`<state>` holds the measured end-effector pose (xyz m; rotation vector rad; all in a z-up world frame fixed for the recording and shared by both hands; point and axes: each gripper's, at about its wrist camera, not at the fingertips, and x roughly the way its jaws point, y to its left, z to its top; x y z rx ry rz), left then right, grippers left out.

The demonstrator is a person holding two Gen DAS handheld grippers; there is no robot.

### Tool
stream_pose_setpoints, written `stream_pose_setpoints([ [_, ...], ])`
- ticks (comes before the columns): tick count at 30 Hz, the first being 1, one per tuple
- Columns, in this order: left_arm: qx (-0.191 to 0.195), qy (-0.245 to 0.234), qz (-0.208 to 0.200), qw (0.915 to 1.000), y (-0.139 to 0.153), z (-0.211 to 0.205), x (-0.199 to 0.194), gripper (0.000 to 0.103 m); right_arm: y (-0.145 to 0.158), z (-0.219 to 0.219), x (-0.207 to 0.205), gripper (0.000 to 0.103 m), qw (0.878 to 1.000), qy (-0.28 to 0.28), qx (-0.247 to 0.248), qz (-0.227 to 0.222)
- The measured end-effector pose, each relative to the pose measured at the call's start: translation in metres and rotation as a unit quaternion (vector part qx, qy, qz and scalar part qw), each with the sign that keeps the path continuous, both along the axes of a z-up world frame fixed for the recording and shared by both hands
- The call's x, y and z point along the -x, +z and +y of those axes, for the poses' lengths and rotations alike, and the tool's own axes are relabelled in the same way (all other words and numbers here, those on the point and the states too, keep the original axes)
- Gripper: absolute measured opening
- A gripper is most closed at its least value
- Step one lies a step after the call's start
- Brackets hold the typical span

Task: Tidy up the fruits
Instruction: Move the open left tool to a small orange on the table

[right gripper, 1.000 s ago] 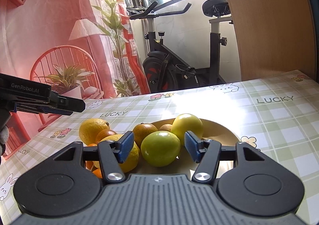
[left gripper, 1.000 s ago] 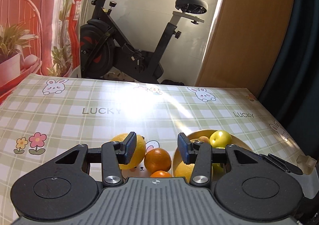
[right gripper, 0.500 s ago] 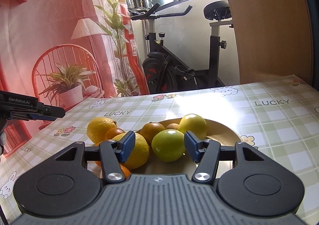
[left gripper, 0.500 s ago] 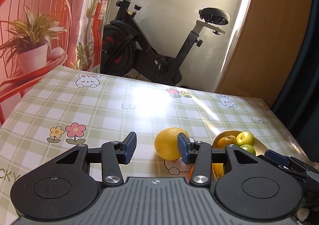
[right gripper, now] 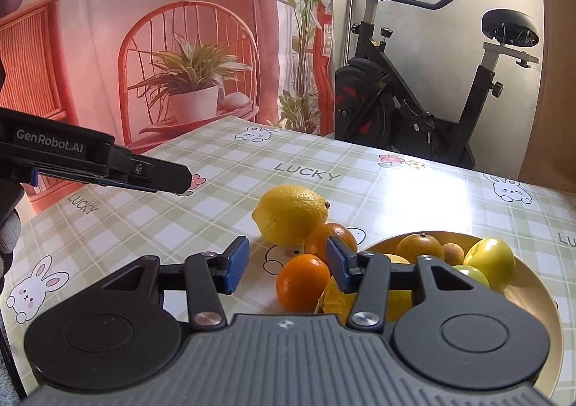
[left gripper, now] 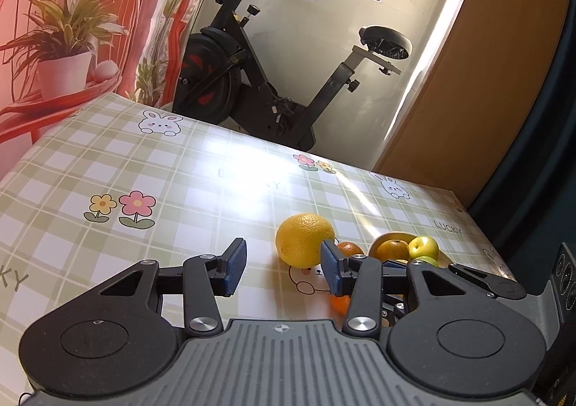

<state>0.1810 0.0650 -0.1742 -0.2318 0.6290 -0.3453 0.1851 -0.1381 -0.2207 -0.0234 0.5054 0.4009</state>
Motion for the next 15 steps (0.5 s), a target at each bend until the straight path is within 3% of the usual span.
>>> stream_pose_setpoints([
  [9,0.02,0.009,0.006,0.9998,-0.013,0.014,0.007,0.047,-0.009,0.02,-0.012,0.049,0.999,-0.003,0.04,0.014],
  [15,0.033,0.023,0.009,0.9992,-0.015,0.026,0.009,0.047,-0.001,0.037,0.0,0.047,0.998,0.062,0.023,0.009],
])
